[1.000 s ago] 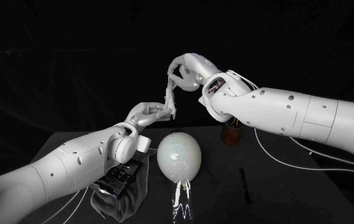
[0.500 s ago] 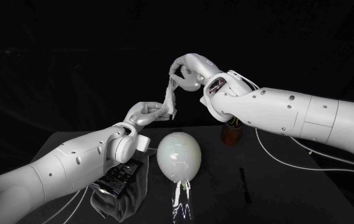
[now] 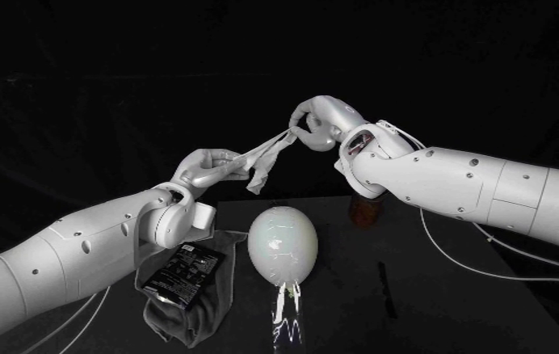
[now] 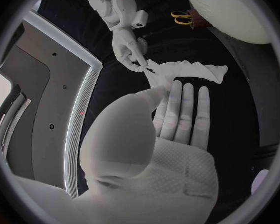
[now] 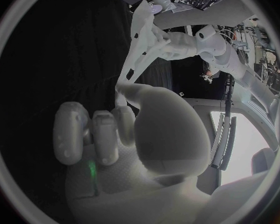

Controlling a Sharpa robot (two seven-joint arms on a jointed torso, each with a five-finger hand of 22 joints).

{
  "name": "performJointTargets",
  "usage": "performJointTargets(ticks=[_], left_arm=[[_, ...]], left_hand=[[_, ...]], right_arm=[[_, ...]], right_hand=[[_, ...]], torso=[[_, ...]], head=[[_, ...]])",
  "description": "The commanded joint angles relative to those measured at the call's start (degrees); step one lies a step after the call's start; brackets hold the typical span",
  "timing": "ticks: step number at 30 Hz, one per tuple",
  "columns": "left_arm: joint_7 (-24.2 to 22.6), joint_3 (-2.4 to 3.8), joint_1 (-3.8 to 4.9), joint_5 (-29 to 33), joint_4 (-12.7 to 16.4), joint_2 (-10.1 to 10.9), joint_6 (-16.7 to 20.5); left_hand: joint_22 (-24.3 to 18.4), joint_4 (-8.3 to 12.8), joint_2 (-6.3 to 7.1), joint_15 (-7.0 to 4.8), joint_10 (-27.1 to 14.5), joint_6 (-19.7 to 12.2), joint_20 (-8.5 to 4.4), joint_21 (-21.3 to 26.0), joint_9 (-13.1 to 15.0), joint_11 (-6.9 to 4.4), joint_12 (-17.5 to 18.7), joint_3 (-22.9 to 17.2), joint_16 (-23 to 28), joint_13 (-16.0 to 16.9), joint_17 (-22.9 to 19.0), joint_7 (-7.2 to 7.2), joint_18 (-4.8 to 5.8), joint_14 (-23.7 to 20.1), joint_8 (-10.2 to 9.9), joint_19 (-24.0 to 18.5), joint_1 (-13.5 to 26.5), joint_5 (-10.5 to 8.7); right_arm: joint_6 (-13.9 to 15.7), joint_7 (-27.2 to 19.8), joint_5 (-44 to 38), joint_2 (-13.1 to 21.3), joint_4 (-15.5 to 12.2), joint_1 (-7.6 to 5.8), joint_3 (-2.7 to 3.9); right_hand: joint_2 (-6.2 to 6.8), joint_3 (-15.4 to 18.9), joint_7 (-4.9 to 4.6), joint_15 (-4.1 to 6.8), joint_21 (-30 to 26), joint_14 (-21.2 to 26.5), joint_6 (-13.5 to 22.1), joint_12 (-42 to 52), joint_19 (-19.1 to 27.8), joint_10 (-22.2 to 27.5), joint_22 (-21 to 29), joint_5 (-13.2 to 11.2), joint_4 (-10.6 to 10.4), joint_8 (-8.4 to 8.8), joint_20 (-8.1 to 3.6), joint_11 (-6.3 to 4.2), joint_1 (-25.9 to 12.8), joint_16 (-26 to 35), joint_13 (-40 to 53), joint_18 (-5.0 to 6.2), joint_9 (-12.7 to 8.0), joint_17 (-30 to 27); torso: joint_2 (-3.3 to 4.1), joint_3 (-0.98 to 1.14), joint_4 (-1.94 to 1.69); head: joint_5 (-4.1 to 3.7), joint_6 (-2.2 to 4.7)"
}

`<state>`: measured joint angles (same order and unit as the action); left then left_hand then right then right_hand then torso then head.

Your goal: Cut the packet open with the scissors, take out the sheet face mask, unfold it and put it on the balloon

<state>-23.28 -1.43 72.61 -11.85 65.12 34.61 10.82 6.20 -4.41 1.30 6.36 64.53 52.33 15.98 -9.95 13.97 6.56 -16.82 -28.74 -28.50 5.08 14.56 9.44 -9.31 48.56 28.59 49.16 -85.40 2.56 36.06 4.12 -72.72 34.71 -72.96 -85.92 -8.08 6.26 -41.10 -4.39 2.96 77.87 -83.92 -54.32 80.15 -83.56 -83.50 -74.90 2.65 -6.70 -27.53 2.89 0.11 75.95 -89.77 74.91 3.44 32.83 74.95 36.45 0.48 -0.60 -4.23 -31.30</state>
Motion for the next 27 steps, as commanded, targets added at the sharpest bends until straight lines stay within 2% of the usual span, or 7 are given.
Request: performJointTargets(ticks=[1,4,9,15,21,24,27], left_arm=[[2.93,0.06,1.38,-4.76,0.37,0.2,-1.71],[4.84,0.04,3.19,-7.67,0.12,0.16,-1.82],[6.75,-0.02,5.92,-11.62,-1.26,-0.73,-1.25],[9.11,-0.22,8.59,-16.6,-3.93,-2.28,-1.12],[12.02,-0.56,10.28,-25.02,-5.9,-3.59,-2.26],[13.4,-0.68,10.67,-28.45,-6.65,-4.04,-2.18],[14.37,-0.79,10.91,-30.6,-7.04,-4.28,-1.67]], left_hand=[[0.21,0.32,0.3,-0.16,0.77,0.37,-0.19,-0.53,1.72,-0.1,-0.59,-0.5,-0.75,0.22,0.35,-0.1,-0.86,0.77,0.47,0.55,0.8,0.2],[0.95,1.21,0.78,-0.88,1.95,0.68,-0.58,-1.77,1.91,-0.73,-2.24,-0.91,-3.24,1.04,1.66,-0.55,-0.94,1.72,0.69,1.45,1.78,0.19],[2.03,2.45,0.93,-1.1,1.22,0.85,-1.03,-3.26,2.04,-0.92,-4.11,-2.01,-6.69,2.1,3.67,-0.72,-0.77,0.32,0.68,1.38,3.26,0.2],[2.73,3.19,1.11,-1.13,0.46,0.89,-1.22,-4.16,2.1,-0.94,-5.27,-2.63,-8.57,2.79,4.7,-0.73,-0.67,-0.83,0.64,1.04,3.96,0.2],[3.52,3.65,1.2,-1.35,0.19,0.96,-1.55,-5.37,2.15,-1.03,-6.22,-2.69,-10.34,3.28,5.52,-0.76,-0.8,-0.88,0.64,1.46,4.51,0.18],[3.7,3.68,1.28,-1.39,0.2,1.02,-1.61,-5.62,2.18,-1.04,-6.42,-2.57,-10.75,3.36,5.7,-0.74,-0.8,-0.86,0.67,1.51,4.7,0.17],[4.16,3.85,2.18,-1.68,1.01,1.75,-1.78,-6.39,2.51,-1.36,-7.15,-1.29,-11.94,3.58,6.19,-1.02,-0.95,-0.06,1.27,2.13,5.26,0.14]], right_arm=[[-0.79,-0.18,0.46,0.21,0.15,0.45,-0.05],[-0.7,-0.29,0.74,0.55,0.09,1.09,-0.14],[-0.42,-0.55,1.52,1.03,0.05,1.92,-0.2],[0.25,-0.86,2.67,1.26,0.81,2.49,-0.23],[0.75,-1.34,3.42,1.18,2.25,2.66,-0.24],[1.08,-1.55,3.53,1.12,2.95,2.69,-0.24],[1.36,-1.75,3.62,1.17,3.3,2.7,-0.23]], right_hand=[[-0.12,-0.26,0.02,0.35,0.0,-6.08,-0.35,0.12,-0.7,-1.07,-11.66,0.14,-0.08,-2.26,0.11,-0.08,0.28,-0.23,5.95,-0.83,0.11,15.05],[-0.12,-0.26,0.02,0.35,0.0,-6.08,-0.35,0.12,-0.7,-1.07,-11.66,0.14,-0.08,-2.26,0.11,-0.08,0.28,-0.23,5.95,-0.83,0.11,15.05],[-0.13,-0.26,0.01,0.35,-0.05,-6.08,-0.36,0.14,-0.67,-1.08,-11.64,0.14,-0.08,-2.25,0.11,-0.07,0.26,-0.23,5.98,-0.82,0.08,15.05],[-0.14,-0.27,0.0,0.35,-0.1,-6.08,-0.36,0.13,-0.65,-1.08,-11.63,0.14,-0.09,-2.25,0.1,-0.07,0.25,-0.23,5.98,-0.81,0.06,15.05],[-0.14,-0.27,0.0,0.35,-0.1,-6.08,-0.36,0.13,-0.65,-1.08,-11.63,0.14,-0.09,-2.25,0.1,-0.07,0.25,-0.23,5.98,-0.81,0.06,15.05],[-0.13,-0.26,0.0,0.35,-0.1,-6.08,-0.36,0.06,-0.65,-1.05,-11.63,0.14,-0.09,-2.24,0.1,-0.06,0.24,-0.23,5.92,-0.81,0.04,15.05],[-0.13,-0.26,0.0,0.35,-0.1,-6.08,-0.36,0.06,-0.65,-1.05,-11.63,0.14,-0.09,-2.24,0.1,-0.06,0.24,-0.23,5.92,-0.81,0.04,15.05]], torso=[[0.02,0.05,0.07],[0.02,0.06,0.07],[0.06,0.05,0.1],[0.07,0.15,0.19],[0.09,0.16,0.15],[0.09,0.15,0.16],[0.09,0.14,0.12]], head=[[0.18,-0.02],[0.35,-0.02],[0.61,0.02],[0.7,0.01],[0.79,0.07],[0.9,0.07],[0.93,0.15]])
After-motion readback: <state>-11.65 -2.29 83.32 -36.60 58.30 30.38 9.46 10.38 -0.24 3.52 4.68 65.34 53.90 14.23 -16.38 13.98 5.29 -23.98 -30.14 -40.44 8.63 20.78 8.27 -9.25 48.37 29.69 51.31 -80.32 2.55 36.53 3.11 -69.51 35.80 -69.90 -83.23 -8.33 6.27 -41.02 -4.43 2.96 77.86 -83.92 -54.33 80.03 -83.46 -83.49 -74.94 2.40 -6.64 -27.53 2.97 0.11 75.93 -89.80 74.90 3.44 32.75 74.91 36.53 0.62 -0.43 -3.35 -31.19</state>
